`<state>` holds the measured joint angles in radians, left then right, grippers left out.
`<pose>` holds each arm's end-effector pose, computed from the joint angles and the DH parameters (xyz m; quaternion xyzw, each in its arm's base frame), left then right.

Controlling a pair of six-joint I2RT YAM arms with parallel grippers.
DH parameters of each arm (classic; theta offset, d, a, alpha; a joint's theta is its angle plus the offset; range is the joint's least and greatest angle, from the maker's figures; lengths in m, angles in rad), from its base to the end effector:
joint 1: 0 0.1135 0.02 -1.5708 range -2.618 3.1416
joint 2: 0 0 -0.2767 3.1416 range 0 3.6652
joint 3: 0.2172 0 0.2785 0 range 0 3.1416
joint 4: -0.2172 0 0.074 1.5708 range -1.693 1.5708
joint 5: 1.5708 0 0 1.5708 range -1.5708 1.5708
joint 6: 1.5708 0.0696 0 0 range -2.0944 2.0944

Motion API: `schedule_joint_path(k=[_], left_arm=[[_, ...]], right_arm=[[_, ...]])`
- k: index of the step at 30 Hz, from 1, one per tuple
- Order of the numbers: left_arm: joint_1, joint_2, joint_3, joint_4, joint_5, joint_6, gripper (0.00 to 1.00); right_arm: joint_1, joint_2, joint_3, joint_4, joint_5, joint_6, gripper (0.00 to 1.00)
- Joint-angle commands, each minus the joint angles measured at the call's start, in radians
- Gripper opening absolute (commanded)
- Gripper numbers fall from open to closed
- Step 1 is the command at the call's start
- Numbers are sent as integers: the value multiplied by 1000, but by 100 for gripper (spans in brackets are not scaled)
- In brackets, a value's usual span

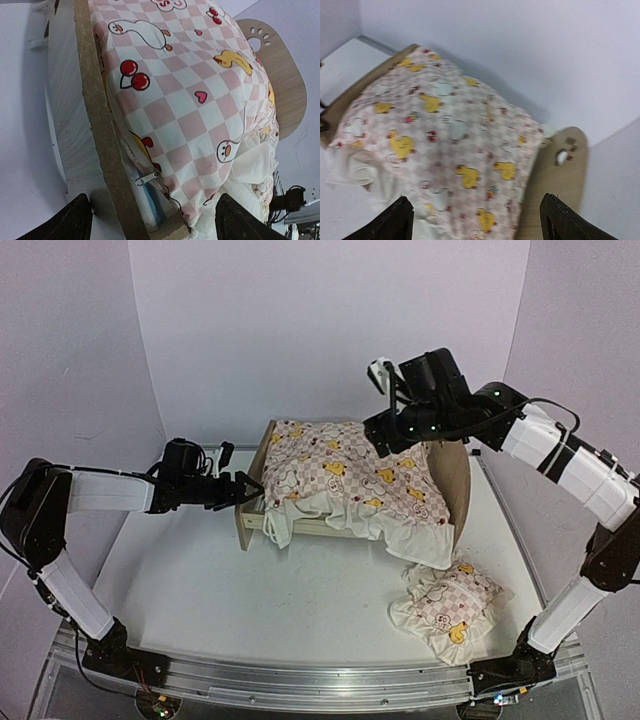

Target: Set up the pet bed

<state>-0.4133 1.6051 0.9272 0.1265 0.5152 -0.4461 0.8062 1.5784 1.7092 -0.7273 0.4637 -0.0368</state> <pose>0.3467 -0.1895 0.1957 0.1104 0.8460 -0.3987 0.3363 0.2970 0.2647 0.4086 -0.2537 0.8288 -0.0172 0.4985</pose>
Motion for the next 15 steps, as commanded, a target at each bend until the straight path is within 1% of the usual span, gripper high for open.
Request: schedule_joint_path(k=[1,4,6,9,11,12,14,15], left_arm=[[-93,-56,-58,197,140,-52,82],[-197,-123,-131,240,77,-87,80],[-255,-176,-185,285,46,-136,80],[-311,-249,-245,308,28,-176,80],[-310,-318,-287,306,8,-175,81],[-297,-373,-311,294,-16,-168,83],[-249,-478,-338,247,-55,-153,90],[-207,-522,-325,193,-71,-146,92]], right_arm=[[45,83,28,41,-351,8,87],[84,137,-6,102,-513,-16,85],[88,145,-60,151,-598,-10,83],[104,118,-166,215,-653,-16,82],[130,102,-216,229,-638,-25,81],[147,99,-235,231,-611,-30,81],[187,94,-272,237,-527,-30,81],[207,89,-295,245,-462,-28,81]])
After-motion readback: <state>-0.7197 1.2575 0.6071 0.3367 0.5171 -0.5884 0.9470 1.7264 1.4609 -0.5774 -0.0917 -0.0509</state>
